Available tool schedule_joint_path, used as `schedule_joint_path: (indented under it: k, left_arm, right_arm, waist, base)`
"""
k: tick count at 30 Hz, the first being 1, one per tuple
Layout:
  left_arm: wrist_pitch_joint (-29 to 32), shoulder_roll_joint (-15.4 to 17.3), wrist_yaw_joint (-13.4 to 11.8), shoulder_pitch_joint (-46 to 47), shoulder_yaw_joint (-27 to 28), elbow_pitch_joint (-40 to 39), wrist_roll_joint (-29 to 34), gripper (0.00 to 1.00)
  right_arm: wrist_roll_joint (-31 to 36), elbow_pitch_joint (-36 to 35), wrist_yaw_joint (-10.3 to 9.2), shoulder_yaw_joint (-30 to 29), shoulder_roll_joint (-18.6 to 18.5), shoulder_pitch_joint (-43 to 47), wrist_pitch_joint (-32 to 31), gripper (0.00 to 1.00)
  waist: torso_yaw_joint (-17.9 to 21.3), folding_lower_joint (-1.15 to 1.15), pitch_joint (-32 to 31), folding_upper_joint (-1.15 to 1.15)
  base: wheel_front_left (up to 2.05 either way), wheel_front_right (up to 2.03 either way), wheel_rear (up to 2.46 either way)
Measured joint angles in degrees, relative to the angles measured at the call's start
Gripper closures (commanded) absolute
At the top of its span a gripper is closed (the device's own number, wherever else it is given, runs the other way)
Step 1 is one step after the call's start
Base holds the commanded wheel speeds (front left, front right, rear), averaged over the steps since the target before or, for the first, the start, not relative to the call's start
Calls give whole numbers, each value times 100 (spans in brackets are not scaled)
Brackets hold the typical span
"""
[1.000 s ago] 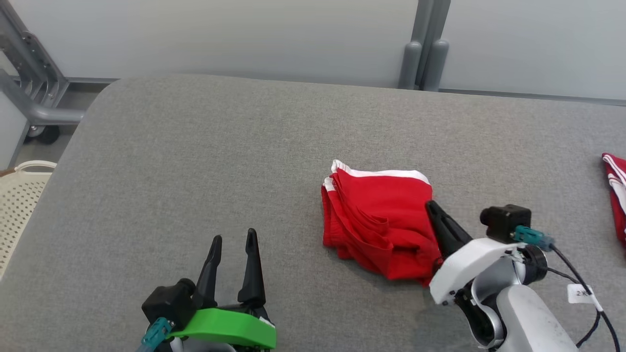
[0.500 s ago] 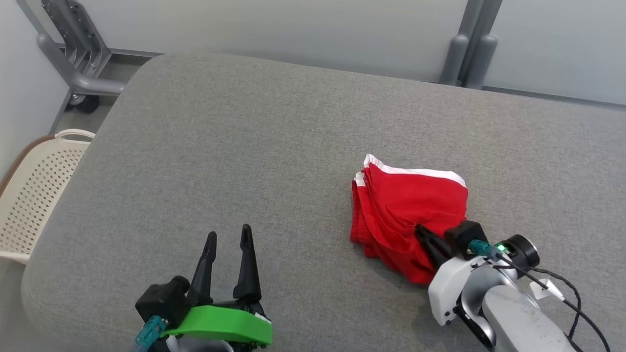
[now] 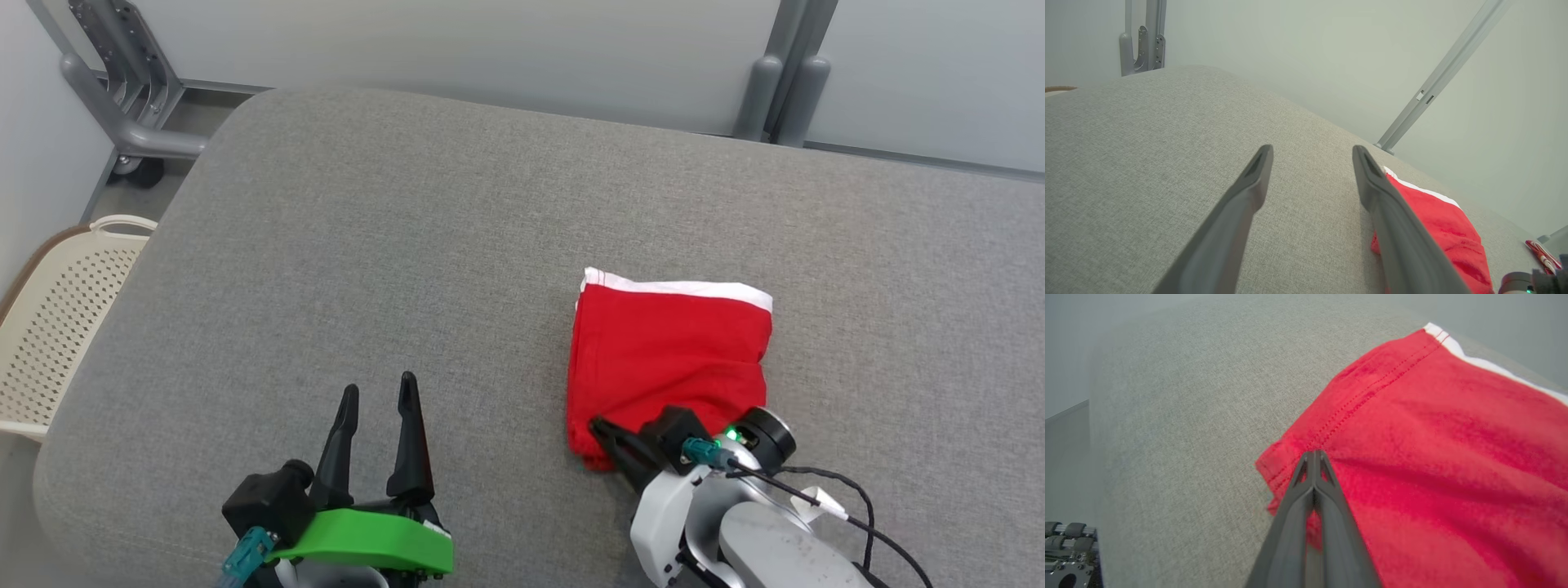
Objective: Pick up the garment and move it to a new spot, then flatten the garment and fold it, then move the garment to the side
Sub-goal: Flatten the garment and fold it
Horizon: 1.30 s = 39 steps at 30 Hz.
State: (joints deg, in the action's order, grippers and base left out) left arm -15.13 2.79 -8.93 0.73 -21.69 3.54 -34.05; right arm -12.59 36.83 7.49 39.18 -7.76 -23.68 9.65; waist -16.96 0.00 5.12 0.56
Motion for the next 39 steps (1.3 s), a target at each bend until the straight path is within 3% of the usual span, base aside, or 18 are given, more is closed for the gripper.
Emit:
schedule_joint_path:
  k: [12, 18, 25, 26, 27, 28, 29, 30, 39]
  left_arm:
    - [0, 0, -15, 17, 53, 11, -1, 0]
    - [0, 0, -21, -8, 131, 7, -1, 0]
    - [-1, 0, -22, -53, 159, 4, 1, 0]
    - [0, 0, -21, -78, 163, 4, 8, 0]
    - [0, 0, -21, -90, 163, 5, 8, 0]
    - [0, 0, -18, -98, 162, 8, 8, 0]
    - [0, 0, -18, -101, 164, 9, 8, 0]
    - [0, 0, -18, -103, 171, 8, 8, 0]
    - [0, 0, -16, -112, 194, 0, 18, 0]
  right_arm:
    - [-255, 312, 0, 313, 94, -229, 207, 100]
    - [-346, -327, 0, -76, 16, -274, 309, 100]
    - [-394, -1225, 0, -953, -101, 28, 126, 100]
    - [-414, -1425, 0, -1238, -127, 157, -14, 72]
    - [-408, -1517, 0, -1366, -151, 223, -83, 55]
    - [-390, -1585, 0, -1501, -178, 287, -174, 25]
    - [-382, -1659, 0, -1621, -196, 355, -255, 8]
    - [-375, -1733, -1, -1729, -202, 424, -339, 0]
    - [-377, -2346, 0, -2494, -214, 933, -968, 0]
  waist:
    - [32, 0, 3, 0]
    - [150, 1, -94, 0]
    - [392, 0, -225, 0]
    - [472, 0, -258, 0]
    - [511, 1, -274, 0]
    - [549, 0, -289, 0]
    - [586, 0, -302, 0]
    - [623, 0, -314, 0]
    - [865, 1, -353, 0]
  base:
    - [0, 0, 0]
    - [0, 0, 0]
    - [0, 0, 0]
    - [0, 0, 0]
    - [0, 0, 0]
    - [0, 0, 0]
    - [0, 0, 0]
    - [0, 0, 0]
    - [0, 0, 0]
